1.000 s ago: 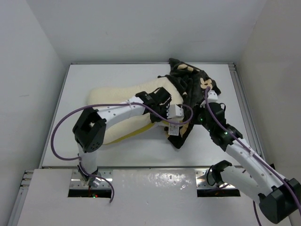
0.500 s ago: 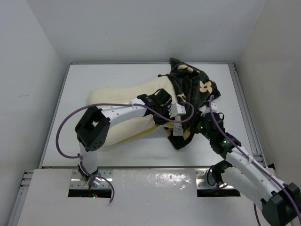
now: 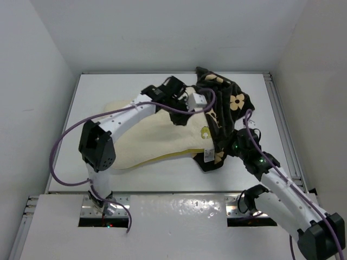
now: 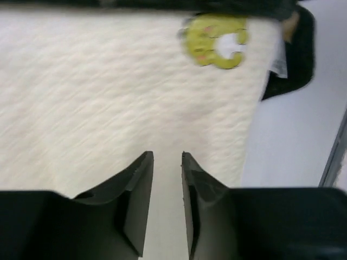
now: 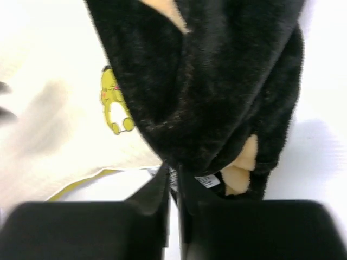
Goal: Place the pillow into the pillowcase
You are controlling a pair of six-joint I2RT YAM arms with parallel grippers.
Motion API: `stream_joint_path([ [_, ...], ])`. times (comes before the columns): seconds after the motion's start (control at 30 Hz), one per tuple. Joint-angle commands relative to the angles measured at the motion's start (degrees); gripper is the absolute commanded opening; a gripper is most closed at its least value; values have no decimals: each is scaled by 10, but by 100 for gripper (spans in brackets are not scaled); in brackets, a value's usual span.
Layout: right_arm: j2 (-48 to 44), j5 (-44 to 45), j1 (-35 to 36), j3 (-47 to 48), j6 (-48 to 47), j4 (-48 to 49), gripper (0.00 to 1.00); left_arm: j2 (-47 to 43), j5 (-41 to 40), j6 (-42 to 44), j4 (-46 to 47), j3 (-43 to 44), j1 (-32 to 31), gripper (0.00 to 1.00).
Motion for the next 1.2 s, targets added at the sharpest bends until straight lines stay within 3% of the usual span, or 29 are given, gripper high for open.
stream_joint_path([
  [0.0, 33, -1, -4, 18, 21, -18, 2, -48, -30, -27, -8, 28, 60, 15],
  [0.03, 42, -8, -1, 18, 29, -9, 21, -49, -92, -36, 27, 21, 86, 11],
  [0.07, 50, -12, 1, 18, 36, -3, 50, -48, -123, -50, 44, 16, 100, 16],
  [0.1, 56, -15, 2, 18, 43, 5, 70, -46, -150, -62, 63, 14, 119, 31],
  [0.13, 68, -14, 6, 21, 57, 17, 87, -43, -169, -76, 90, 14, 136, 59],
  [0.17, 72, -7, 13, 23, 62, 22, 99, -37, -205, -82, 104, 13, 153, 67],
  [0.23, 83, 6, 22, 25, 86, 39, 99, -27, -234, -82, 143, 9, 201, 83],
  [0.37, 145, 41, 37, 28, 137, 83, 99, 30, -264, -57, 195, 3, 272, 88],
  [0.53, 238, 62, 39, 55, 153, 125, 97, 131, -192, -39, 166, 22, 332, 90],
  [0.6, 266, 74, 31, 66, 152, 143, 86, 134, -172, -7, 167, -6, 342, 90],
  [0.63, 274, 77, 25, 73, 148, 147, 76, 122, -165, 4, 176, -56, 341, 90],
  [0.67, 293, 83, 15, 81, 139, 145, 51, 112, -163, 21, 190, -86, 338, 90],
  [0.7, 303, 93, 8, 104, 130, 143, 44, 100, -162, 29, 217, -117, 337, 88],
  [0.77, 343, 89, -18, 155, 93, 129, 33, 76, -126, 64, 204, -175, 330, 81],
  [0.8, 357, 87, -26, 175, 79, 123, 29, 72, -109, 76, 185, -184, 323, 71],
  [0.9, 429, 70, -53, 267, 16, 93, 22, 49, -49, 109, 122, -211, 295, 61],
  [1.07, 540, 9, -91, 403, -45, 69, 25, -42, 32, 109, 105, -284, 218, 62],
  [1.17, 601, -17, -107, 488, -98, 48, 39, -75, 50, 83, 110, -324, 152, 62],
])
